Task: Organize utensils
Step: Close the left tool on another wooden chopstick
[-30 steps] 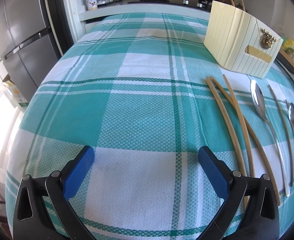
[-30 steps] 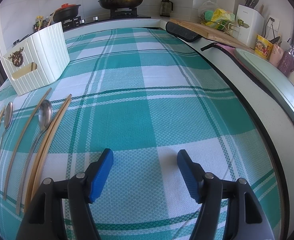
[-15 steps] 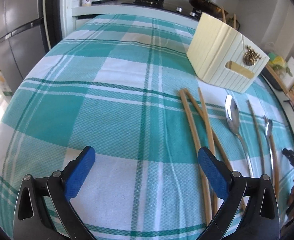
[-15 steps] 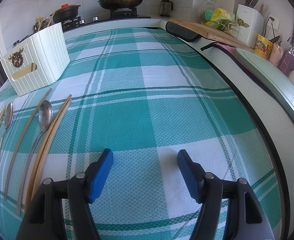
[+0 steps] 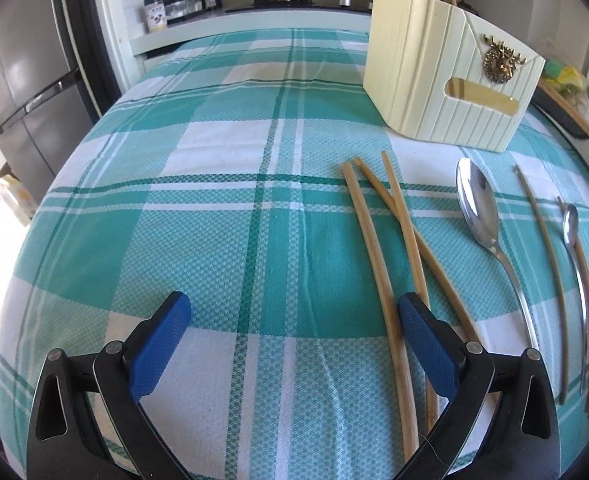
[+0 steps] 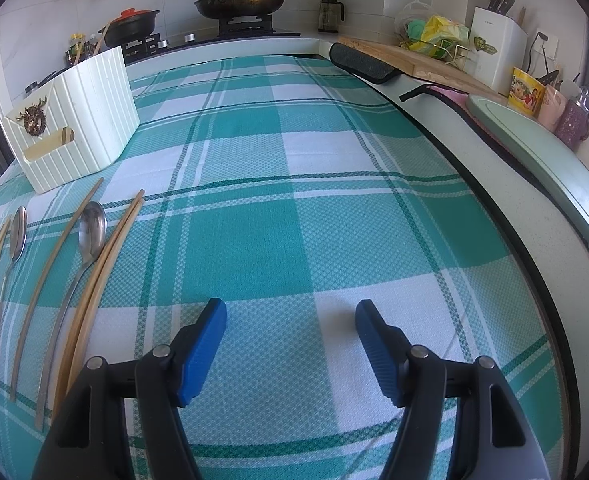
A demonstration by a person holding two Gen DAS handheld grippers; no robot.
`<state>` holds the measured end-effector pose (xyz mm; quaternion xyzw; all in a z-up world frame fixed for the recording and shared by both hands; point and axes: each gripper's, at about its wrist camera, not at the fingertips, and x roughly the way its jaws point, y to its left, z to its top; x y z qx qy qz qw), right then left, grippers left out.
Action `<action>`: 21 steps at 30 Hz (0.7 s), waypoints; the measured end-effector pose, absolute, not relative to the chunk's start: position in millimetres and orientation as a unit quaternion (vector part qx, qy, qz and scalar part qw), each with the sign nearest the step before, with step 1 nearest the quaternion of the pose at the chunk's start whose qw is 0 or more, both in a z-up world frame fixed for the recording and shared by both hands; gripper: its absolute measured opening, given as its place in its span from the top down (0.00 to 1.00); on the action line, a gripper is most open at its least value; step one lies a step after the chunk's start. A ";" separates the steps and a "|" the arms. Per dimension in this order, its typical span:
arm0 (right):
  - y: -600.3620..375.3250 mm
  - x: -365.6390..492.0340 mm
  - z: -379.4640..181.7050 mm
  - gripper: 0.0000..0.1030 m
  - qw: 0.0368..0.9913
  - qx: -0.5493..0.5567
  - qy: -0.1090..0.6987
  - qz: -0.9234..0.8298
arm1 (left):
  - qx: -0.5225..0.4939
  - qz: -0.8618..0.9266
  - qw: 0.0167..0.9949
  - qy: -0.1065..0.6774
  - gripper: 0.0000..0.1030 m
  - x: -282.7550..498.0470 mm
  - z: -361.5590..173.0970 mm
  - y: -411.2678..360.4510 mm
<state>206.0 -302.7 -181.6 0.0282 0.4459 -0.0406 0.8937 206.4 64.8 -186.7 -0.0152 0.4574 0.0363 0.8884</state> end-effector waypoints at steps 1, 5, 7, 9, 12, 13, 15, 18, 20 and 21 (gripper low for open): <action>-294.9 202.9 -177.3 0.33 0.895 0.039 0.443 -0.016 | -0.016 0.036 0.889 0.457 0.00 206.1 -186.8 64.9; -247.6 198.8 -168.4 0.33 0.896 0.014 0.440 0.053 | -0.017 0.035 0.889 0.457 0.00 205.8 -186.9 65.4; -231.4 200.0 -171.7 0.34 0.893 -0.003 0.446 0.055 | -0.017 0.035 0.889 0.457 0.00 206.2 -187.1 65.2; -222.6 201.5 -179.3 0.35 0.888 -0.028 0.458 0.028 | -0.018 0.035 0.889 0.456 0.00 207.5 -187.2 65.2; -219.5 197.5 -179.6 0.35 0.893 -0.037 0.449 0.013 | -0.018 0.035 0.889 0.456 0.00 207.3 -187.6 65.1; -218.6 196.6 -179.5 0.35 0.891 -0.042 0.451 0.011 | -0.018 0.035 0.889 0.456 0.00 207.2 -187.6 65.0; -215.0 194.3 -179.3 0.35 0.888 -0.047 0.457 0.020 | -0.018 0.035 0.889 0.456 0.00 207.1 -187.9 64.9; -203.8 189.5 -183.7 0.46 0.886 -0.068 0.457 0.039 | -0.018 0.035 0.889 0.457 0.00 206.7 -188.0 64.8; -201.3 189.7 -182.7 0.66 0.887 -0.076 0.453 0.048 | -0.012 0.033 0.886 0.462 0.00 205.1 -187.4 63.0; -202.6 191.2 -182.0 0.77 0.886 -0.076 0.454 0.046 | -0.007 0.028 0.886 0.464 0.01 202.5 -186.9 61.1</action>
